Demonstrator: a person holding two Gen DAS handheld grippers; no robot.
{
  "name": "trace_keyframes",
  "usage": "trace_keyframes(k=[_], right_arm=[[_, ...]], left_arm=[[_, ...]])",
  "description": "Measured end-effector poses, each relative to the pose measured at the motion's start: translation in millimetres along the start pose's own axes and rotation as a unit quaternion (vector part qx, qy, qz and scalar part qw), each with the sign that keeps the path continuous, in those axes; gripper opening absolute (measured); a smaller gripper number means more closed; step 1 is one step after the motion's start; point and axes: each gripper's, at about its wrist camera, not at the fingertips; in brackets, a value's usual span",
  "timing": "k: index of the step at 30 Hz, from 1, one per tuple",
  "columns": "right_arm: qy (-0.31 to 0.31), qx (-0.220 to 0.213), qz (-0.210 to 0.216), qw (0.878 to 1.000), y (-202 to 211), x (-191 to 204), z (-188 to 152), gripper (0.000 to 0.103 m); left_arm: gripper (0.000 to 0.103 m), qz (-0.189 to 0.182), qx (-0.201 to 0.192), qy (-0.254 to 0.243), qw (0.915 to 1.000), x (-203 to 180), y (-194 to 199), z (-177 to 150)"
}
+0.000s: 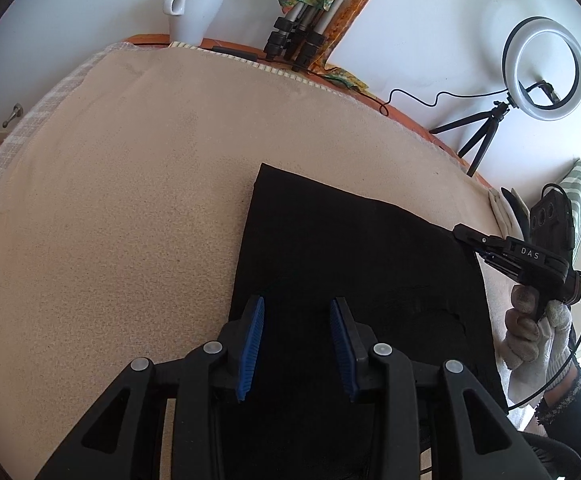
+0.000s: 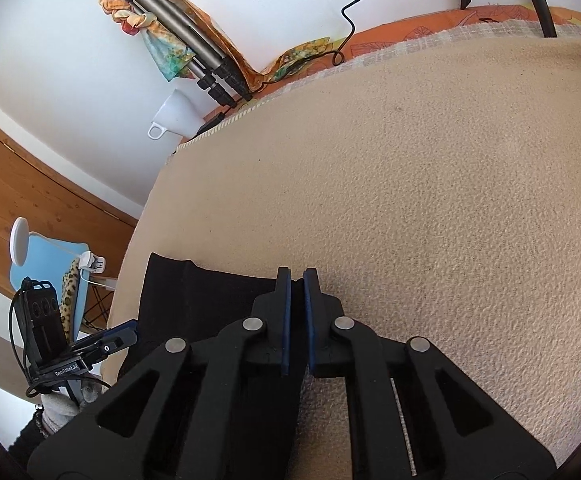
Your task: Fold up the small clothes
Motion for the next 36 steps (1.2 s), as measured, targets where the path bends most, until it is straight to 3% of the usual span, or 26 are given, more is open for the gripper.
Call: trace_keyframes(k=[2,5,8,11,14,19,29,36], right_arm=[[0.007,0.0,-0.033,0.999,-1.6,0.6,0.4,0.005],[-0.009,0.001,-0.035,0.999,-2.0,-2.9,0.8,0.005],[-0.014,-0.014,-0.062,0.998,6.3,-1.2,3.1,0.005],[-0.041,-0.007,-0.029,0.999,17.3,-6.9,2.5,0.009],[-0.041,-0.015,-0.03,0.999,33.2,-6.0,-3.9,0.011],[-0.062,-0.02,-0.004,0.998,60.8,-2.8,-20.3,0.031],[-0.084,-0.003,0.034,0.996,95.4,9.1,-76.3,0.032],[-0.1,0.032,0.052,0.993,86.3,7.6,-108.6,0.035]], left_arm=[[0.035,0.007,-0.001,-0.006,1.0,-0.5,0.4,0.0],[0.035,0.008,0.001,-0.008,0.9999,0.0,1.4,-1.8],[0.037,0.011,-0.005,-0.01,0.9999,1.1,7.5,-2.5],[0.042,0.009,-0.02,-0.007,0.9997,5.9,18.5,-2.4],[0.042,0.011,-0.033,-0.007,0.9994,11.7,28.7,-2.1],[0.042,0.001,-0.043,0.007,0.999,23.8,40.3,-1.1],[0.046,-0.064,-0.016,0.08,0.9946,45.0,32.6,4.4],[0.052,-0.092,0.012,0.107,0.9899,51.1,20.2,6.2]])
Point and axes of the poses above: each gripper's, at about its wrist camera, not at the fingertips, and y roughly against the way its jaws point, x to its left, z to its top, and after that the axes turned 3 degrees about -z, right-handed
